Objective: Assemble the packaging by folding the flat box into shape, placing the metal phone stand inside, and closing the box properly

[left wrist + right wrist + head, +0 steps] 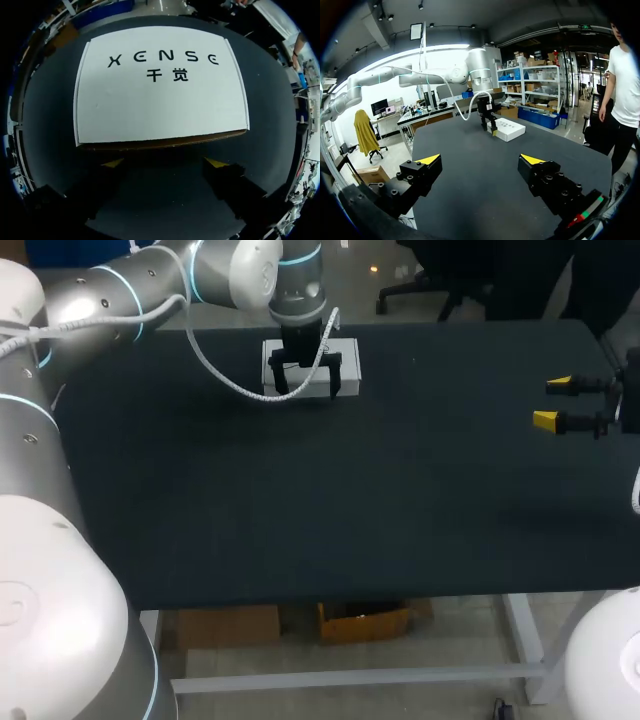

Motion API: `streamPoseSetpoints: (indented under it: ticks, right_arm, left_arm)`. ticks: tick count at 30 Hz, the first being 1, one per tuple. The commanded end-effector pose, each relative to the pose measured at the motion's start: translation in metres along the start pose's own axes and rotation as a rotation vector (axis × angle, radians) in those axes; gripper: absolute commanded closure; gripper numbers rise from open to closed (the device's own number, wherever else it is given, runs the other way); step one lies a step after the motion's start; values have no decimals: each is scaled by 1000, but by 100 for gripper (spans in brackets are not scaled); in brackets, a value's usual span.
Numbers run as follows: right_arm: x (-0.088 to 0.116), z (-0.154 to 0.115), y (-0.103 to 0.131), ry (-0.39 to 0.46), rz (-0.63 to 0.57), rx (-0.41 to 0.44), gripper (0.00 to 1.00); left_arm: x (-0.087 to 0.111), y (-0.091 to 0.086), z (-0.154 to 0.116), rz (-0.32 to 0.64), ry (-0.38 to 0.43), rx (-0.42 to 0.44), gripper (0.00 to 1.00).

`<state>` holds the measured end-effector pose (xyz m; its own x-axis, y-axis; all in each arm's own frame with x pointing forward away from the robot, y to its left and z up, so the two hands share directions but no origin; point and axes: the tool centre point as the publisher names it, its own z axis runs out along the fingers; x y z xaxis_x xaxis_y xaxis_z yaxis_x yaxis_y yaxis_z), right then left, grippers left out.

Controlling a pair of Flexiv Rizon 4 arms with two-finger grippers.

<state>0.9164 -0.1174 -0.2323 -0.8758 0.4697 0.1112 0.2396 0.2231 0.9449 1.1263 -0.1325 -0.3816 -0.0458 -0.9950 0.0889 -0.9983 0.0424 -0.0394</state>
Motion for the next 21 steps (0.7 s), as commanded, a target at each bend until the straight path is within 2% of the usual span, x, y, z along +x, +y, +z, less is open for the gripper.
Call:
streamPoseSetpoints:
  ticks: [1, 3, 6, 12, 21]
  right_arm:
    - [0, -1, -1, 4, -1, -4, 0]
    - [0, -1, -1, 4, -1, -4, 0]
    - [0, -1, -1, 4, -1, -4, 0]
    - [0, -1, -1, 4, -1, -4, 0]
    - [0, -1, -1, 4, -1, -4, 0]
  left_arm:
    - [-13, 50, -17, 34, 39, 151, 0]
    - [-18, 66, -20, 48, 46, 218, 0]
    - [-27, 79, -26, 77, 86, 332, 0]
    - [-43, 97, -39, 158, 134, 489, 0]
    - [-59, 111, -50, 280, 231, 566, 0]
